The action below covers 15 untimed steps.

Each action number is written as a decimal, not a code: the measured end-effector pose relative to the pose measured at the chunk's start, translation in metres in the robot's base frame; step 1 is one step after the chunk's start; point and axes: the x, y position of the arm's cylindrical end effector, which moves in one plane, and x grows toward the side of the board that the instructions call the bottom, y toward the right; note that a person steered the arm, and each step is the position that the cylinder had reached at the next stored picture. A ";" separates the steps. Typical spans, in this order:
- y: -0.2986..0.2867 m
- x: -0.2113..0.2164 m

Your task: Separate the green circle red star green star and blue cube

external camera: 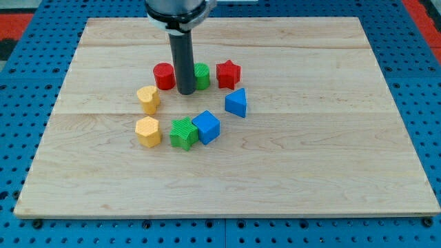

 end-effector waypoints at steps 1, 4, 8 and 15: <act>0.015 -0.002; 0.066 0.006; 0.070 -0.041; -0.017 0.119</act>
